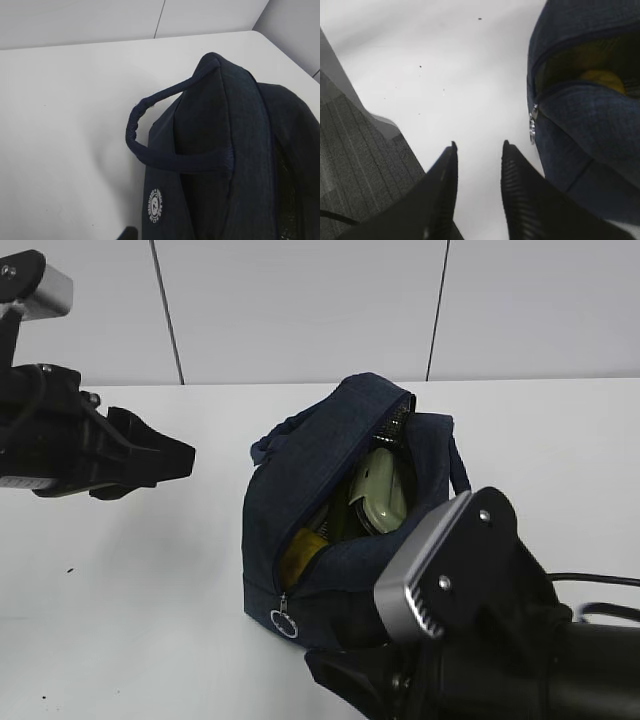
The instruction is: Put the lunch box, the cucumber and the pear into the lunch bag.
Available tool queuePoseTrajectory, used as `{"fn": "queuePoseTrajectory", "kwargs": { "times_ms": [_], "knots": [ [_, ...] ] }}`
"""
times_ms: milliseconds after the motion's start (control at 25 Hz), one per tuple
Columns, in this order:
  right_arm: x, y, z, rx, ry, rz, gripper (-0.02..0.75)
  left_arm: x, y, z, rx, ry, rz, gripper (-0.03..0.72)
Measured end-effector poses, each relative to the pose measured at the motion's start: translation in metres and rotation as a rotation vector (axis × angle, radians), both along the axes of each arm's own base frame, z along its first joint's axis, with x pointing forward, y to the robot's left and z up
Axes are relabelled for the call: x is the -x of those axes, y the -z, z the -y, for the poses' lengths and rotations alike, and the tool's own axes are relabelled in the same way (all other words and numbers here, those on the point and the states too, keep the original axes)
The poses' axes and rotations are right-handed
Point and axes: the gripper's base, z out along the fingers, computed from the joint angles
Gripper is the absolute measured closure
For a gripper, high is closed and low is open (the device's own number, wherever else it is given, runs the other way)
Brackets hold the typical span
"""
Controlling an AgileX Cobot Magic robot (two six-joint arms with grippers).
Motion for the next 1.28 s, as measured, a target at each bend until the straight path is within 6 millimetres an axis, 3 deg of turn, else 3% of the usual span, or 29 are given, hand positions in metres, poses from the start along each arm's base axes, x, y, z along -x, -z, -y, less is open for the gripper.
{"fn": "queuePoseTrajectory", "kwargs": {
  "times_ms": [120, 480, 840, 1080, 1280],
  "knots": [
    [0.004, 0.014, 0.001, -0.029, -0.045, 0.061, 0.493, 0.000, 0.000, 0.000, 0.000, 0.000, 0.000, 0.447],
    [-0.003, 0.058, -0.007, 0.079, -0.062, 0.005, 0.493, 0.000, 0.000, 0.000, 0.000, 0.000, 0.000, 0.447],
    [-0.025, 0.075, -0.032, 0.087, -0.042, -0.011, 0.493, 0.000, 0.000, 0.000, 0.000, 0.000, 0.000, 0.447],
    [-0.037, 0.076, -0.028, 0.069, 0.116, -0.004, 0.493, 0.000, 0.000, 0.000, 0.010, -0.005, -0.004, 0.447],
    [-0.040, 0.085, -0.028, 0.080, 0.136, 0.009, 0.493, 0.000, -0.001, 0.000, 0.021, -0.011, -0.008, 0.447]
  ]
}}
